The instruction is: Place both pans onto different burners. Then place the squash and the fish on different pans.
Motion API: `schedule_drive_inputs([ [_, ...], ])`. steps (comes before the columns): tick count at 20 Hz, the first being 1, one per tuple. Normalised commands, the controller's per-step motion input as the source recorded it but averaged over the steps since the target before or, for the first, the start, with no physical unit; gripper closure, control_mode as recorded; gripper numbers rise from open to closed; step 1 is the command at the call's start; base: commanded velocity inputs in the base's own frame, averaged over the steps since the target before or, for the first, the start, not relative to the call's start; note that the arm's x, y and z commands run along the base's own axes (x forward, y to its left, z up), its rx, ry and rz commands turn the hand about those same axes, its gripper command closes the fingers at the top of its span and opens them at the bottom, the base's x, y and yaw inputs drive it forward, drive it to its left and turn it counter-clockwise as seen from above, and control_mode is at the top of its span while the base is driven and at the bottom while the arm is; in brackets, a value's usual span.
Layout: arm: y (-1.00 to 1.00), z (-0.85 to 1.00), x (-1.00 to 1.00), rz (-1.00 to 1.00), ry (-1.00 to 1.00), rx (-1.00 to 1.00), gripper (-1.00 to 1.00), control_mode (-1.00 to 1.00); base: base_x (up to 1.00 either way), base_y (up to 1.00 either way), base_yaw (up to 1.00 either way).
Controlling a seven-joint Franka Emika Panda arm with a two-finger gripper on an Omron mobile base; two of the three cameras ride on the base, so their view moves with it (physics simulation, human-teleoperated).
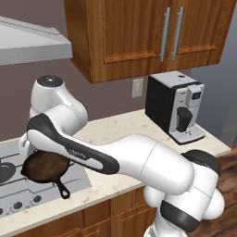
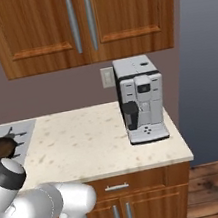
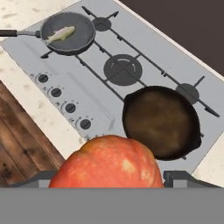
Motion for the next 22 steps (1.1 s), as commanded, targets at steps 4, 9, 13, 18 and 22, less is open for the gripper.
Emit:
schedule_drive_inputs([
  [4,0.0,0.0,0.02,-0.06,0.0,0.0,1.0,-1.0,0.01,0.0,-0.01],
  [9,0.0,0.0,0.17,-0.09,0.0,0.0,1.0,-1.0,0.0,0.0,0.0],
  [13,-0.06,0.0,0.38,-0.11,0.01,0.0,1.0,-1.0,0.0,0.0,0.0],
  [18,-0.17,-0.2,0.37,-0.08,0.05,0.0,1.0,-1.0,0.0,0.0,0.0],
  [22,-0.03,-0.24,0.25,-0.08,0.04,0.0,1.0,-1.0,0.0,0.0,0.0],
])
